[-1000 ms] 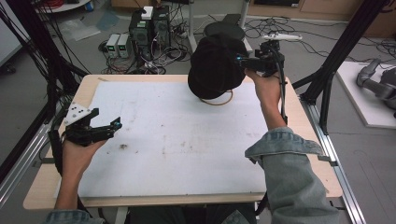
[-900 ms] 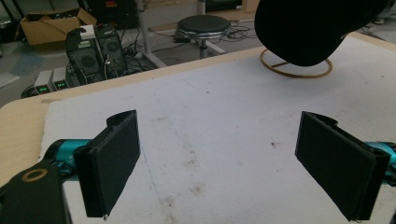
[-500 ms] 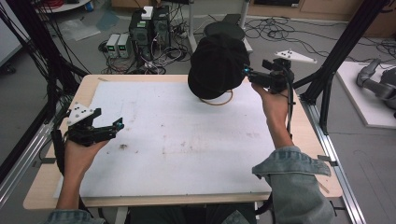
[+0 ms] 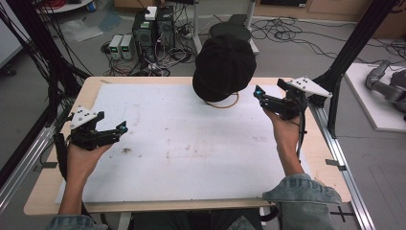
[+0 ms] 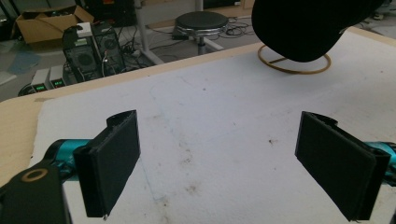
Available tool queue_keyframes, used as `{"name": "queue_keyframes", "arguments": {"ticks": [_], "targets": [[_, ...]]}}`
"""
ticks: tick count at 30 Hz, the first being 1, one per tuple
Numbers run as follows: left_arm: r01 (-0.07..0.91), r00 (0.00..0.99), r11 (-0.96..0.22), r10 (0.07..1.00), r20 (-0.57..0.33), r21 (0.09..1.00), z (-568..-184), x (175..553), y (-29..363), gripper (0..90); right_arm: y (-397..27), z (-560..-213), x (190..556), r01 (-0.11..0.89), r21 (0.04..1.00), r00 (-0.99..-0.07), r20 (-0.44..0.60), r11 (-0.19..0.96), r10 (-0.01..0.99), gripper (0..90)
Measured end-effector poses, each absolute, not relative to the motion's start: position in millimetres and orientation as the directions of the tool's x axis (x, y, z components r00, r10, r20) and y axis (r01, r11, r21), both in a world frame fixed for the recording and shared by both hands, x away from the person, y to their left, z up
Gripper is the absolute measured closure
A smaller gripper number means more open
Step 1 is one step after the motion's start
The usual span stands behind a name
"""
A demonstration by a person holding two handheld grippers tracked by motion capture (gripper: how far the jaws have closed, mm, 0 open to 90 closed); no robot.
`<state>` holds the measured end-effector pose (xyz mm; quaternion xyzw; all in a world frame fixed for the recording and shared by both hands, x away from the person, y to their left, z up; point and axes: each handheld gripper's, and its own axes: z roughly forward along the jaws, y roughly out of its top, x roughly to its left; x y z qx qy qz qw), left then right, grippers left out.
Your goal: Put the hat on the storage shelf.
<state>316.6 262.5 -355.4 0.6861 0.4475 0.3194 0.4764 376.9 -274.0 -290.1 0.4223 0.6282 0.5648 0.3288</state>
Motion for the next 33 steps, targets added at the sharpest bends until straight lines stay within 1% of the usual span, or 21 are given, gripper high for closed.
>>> {"name": "queue_keyframes", "arguments": {"ticks": [11,15,17,25,26,28,33], "targets": [[0.320,0.393,-0.152,0.919,0.015,0.935,-360,317,262,14.3,-272,-319,359,0.148,0.989,-0.431,0.035,0.032,0.902,12.1],[0.320,0.392,-0.154,0.920,0.018,0.935,-361,317,262,14.3,-273,-329,354,0.148,0.989,-0.427,0.039,0.027,0.904,12.1],[0.319,0.392,-0.154,0.920,0.017,0.935,-361,317,262,14.3,-274,-331,355,0.175,0.984,-0.421,0.036,0.043,0.906,12.1],[0.318,0.389,-0.150,0.921,0.015,0.936,-361,316,263,14.3,-270,-330,349,0.174,0.982,-0.421,0.008,0.073,0.907,12.1],[0.316,0.389,-0.149,0.921,0.016,0.937,-361,316,263,14.3,-270,-331,348,0.183,0.981,-0.424,0.016,0.068,0.906,12.1],[0.316,0.389,-0.151,0.921,0.017,0.937,-360,316,264,14.3,-270,-335,346,0.157,0.986,-0.424,0.022,0.050,0.905,12.1],[0.317,0.388,-0.148,0.922,0.014,0.937,-361,317,264,14.3,-273,-355,343,0.199,0.980,-0.415,0.059,0.027,0.908,12.1]]}}
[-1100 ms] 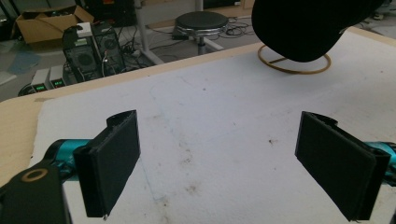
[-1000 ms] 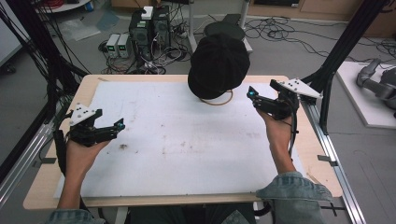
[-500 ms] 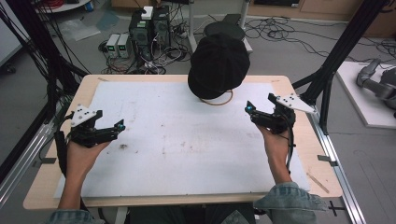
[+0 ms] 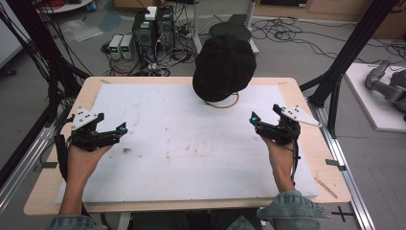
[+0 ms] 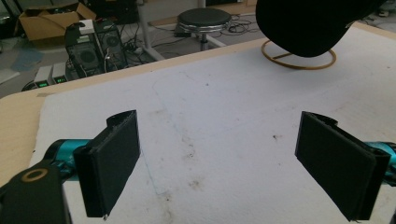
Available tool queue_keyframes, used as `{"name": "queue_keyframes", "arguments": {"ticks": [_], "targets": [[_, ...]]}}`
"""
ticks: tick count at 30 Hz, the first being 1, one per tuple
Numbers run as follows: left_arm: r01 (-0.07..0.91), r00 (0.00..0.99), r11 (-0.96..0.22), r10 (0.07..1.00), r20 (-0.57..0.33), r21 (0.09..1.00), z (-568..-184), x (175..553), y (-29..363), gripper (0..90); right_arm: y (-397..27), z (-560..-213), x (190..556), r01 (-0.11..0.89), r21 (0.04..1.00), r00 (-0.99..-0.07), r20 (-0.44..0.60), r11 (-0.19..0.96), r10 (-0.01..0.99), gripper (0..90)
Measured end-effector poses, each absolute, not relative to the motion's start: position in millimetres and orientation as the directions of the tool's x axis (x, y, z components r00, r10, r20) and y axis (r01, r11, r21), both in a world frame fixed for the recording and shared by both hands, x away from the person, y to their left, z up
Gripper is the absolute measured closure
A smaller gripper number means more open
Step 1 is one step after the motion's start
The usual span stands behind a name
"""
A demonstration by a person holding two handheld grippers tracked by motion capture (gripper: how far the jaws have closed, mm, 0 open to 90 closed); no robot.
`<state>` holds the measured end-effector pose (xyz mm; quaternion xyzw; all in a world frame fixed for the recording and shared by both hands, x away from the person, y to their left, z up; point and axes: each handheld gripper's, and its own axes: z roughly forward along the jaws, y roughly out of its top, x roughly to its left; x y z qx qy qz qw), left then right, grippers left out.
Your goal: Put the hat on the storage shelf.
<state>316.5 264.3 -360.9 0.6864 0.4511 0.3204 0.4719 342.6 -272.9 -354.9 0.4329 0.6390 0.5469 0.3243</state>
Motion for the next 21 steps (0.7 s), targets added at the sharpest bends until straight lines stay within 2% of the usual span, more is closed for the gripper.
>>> {"name": "queue_keyframes", "arguments": {"ticks": [11,21], "targets": [[0.319,0.381,-0.145,0.924,0.013,0.937,-362,317,265,14.3,-277,-391,336,0.208,0.976,-0.410,0.032,0.060,0.911,12.1],[0.320,0.377,-0.145,0.926,0.014,0.936,-362,317,267,14.3,-275,-395,334,0.227,0.972,-0.421,0.039,0.063,0.906,12.1]]}}
